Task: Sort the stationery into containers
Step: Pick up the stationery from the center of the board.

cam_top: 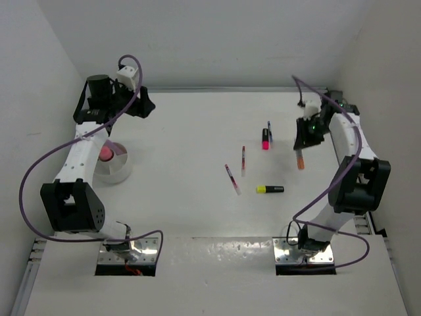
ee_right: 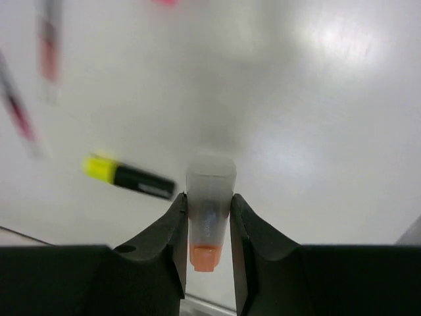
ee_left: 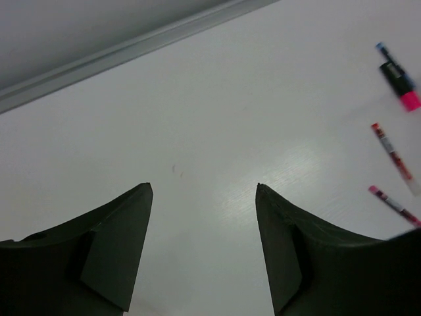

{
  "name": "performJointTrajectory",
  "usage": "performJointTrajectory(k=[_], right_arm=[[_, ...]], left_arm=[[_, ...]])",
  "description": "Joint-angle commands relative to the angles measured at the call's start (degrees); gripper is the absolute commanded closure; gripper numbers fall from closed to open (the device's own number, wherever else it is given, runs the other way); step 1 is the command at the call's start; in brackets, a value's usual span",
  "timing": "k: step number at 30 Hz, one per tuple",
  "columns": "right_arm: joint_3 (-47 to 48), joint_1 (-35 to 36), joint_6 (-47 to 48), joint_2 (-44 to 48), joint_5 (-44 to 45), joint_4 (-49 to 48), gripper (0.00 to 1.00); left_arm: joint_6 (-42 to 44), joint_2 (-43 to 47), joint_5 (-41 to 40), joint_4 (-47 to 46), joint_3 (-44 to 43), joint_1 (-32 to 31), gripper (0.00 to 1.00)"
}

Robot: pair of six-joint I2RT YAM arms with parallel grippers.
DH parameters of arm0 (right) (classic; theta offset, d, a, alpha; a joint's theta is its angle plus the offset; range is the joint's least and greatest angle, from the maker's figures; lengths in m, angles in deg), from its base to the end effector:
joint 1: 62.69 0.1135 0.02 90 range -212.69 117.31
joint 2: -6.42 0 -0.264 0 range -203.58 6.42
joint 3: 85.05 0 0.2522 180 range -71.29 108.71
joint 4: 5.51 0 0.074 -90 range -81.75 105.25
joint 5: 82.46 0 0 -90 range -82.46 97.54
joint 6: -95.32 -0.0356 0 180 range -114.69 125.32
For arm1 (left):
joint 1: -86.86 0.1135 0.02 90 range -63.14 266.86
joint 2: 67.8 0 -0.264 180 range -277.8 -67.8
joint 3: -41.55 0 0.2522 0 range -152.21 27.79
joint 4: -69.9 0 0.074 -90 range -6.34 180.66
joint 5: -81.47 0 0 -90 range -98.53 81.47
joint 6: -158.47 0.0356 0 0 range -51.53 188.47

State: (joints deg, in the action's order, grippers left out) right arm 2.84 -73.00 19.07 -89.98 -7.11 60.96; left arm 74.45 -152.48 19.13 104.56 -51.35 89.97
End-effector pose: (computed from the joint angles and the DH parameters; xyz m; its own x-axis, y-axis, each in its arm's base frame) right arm 0.3233 -0.0497 0.2338 -0.9488 -0.0611 -0.3098 -0.1203 0.9771 0.1757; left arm 0.3400 0.0019 0.3654 -0.4040 0.0705 -0.9121 0.4113 0.9045 -0.1123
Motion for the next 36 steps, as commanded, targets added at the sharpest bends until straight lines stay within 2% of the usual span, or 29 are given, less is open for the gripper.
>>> performJointTrajectory(k=[1, 2, 3, 5, 6, 8, 9, 10, 11, 12, 13, 14, 16, 19, 21, 23, 26, 27, 29, 32, 36], right_arm=[[12.9, 1.0, -12.9, 0.2, -16.1, 2.1, 1.00], [15.8, 1.6, -16.7, -1.3, -19.0, 0.2, 1.00], [21.4, 3.3, -23.5, -4.6, -24.5, -1.5, 1.00], [25.3, 5.8, -31.3, -7.7, -30.1, -8.4, 1.00], [27.3, 6.5, -40.1, -9.1, -35.0, -11.7, 1.00], [27.0, 8.8, -48.9, -11.1, -38.5, -24.1, 1.00], [24.7, 9.5, -57.7, -11.3, -41.0, -29.5, 1.00], [23.0, 9.8, -61.6, -10.8, -41.7, -40.5, 1.00], [19.8, 11.9, -66.3, -10.7, -42.0, -45.5, 1.00], [17.9, 12.3, -75.4, -10.5, -42.5, -51.2, 1.00], [17.0, 13.6, -78.3, -11.0, -42.6, -58.1, 1.00], [18.2, 14.4, -79.1, -11.4, -42.6, -58.2, 1.00], [18.3, 16.4, -84.7, -12.1, -42.8, -62.8, 1.00], [17.7, 18.6, -87.6, -12.2, -43.3, -67.2, 1.00], [16.6, 19.2, -89.1, -11.4, -43.3, -69.3, 1.00], [15.1, 19.6, -89.7, -10.4, -42.7, -70.1, 1.00], [12.8, 19.5, -90.0, -9.0, -39.5, -70.2, 1.00], [12.4, 19.6, -90.0, -8.1, -38.8, -69.9, 1.00], [11.8, 19.5, -90.5, -7.6, -36.7, -69.4, 1.00], [12.4, 20.1, -91.6, -7.4, -34.7, -69.8, 1.00], [14.5, 20.4, -94.1, -7.9, -31.9, -67.2, 1.00]], left_arm=[[-5.3, 4.7, 10.7, -14.5, 1.5, 0.1, 0.29], [-9.3, 5.5, 13.1, -17.8, 4.0, -0.2, 0.27], [-10.4, 6.6, 14.1, -24.9, 5.4, -1.4, 0.24], [-10.3, 7.1, 16.5, -27.7, 6.4, -2.5, 0.24], [-9.2, 6.9, 16.7, -27.7, 6.2, -5.8, 0.24], [-4.1, 6.8, 16.6, -26.1, 5.3, -8.0, 0.23], [-2.7, 7.2, 16.3, -25.7, 5.3, -10.3, 0.24], [-0.2, 7.3, 15.2, -25.6, 5.4, -11.5, 0.24], [0.8, 7.6, 14.4, -25.6, 5.7, -14.4, 0.24], [1.7, 8.2, 13.4, -26.0, 5.8, -16.0, 0.25], [3.5, 8.7, 10.7, -26.6, 6.4, -17.7, 0.25], [4.7, 9.2, 9.5, -27.5, 7.2, -21.0, 0.25], [12.6, 11.0, 5.8, -28.8, 11.5, -26.4, 0.27], [23.9, 13.4, 2.1, -30.7, 15.7, -30.3, 0.30], [25.2, 13.3, 1.5, -31.8, 15.8, -31.4, 0.37], [19.8, 11.6, 0.4, -32.3, 13.8, -31.3, 0.41], [6.3, 9.9, -2.6, -35.0, 11.1, -30.6, 0.41], [-1.4, 9.6, -4.4, -35.7, 10.8, -30.5, 0.41], [-11.4, 8.8, -7.5, -36.5, 10.2, -30.7, 0.41], [-19.9, 7.4, -9.2, -36.1, 9.6, -30.4, 0.41], [-23.6, 7.1, -9.4, -35.8, 9.9, -30.7, 0.42]])
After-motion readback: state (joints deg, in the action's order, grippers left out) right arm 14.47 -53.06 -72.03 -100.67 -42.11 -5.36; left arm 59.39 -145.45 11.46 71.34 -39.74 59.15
